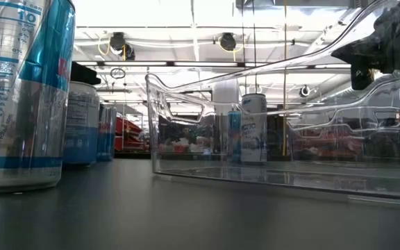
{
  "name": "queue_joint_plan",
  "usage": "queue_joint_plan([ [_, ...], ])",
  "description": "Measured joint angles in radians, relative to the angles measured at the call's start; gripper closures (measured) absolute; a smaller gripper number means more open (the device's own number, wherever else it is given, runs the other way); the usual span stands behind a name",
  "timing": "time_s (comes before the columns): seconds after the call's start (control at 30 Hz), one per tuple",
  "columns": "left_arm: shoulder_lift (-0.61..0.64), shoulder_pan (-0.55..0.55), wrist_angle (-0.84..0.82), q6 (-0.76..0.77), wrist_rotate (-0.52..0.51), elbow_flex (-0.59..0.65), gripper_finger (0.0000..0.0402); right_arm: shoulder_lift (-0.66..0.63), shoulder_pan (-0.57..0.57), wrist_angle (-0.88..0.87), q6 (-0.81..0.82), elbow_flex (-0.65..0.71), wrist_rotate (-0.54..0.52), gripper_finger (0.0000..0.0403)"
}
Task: Sort soda cans
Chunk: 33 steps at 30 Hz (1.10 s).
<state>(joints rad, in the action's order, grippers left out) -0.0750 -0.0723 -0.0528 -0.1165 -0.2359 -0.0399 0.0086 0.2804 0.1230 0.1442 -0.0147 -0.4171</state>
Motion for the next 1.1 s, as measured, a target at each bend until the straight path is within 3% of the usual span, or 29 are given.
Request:
queue_joint_plan([
  [1.1, 0.000, 0.000, 0.000, 0.000, 0.000, 0.000, 0.0011, 0.000, 0.000, 0.000, 0.000, 0.000, 0.000, 0.0403],
])
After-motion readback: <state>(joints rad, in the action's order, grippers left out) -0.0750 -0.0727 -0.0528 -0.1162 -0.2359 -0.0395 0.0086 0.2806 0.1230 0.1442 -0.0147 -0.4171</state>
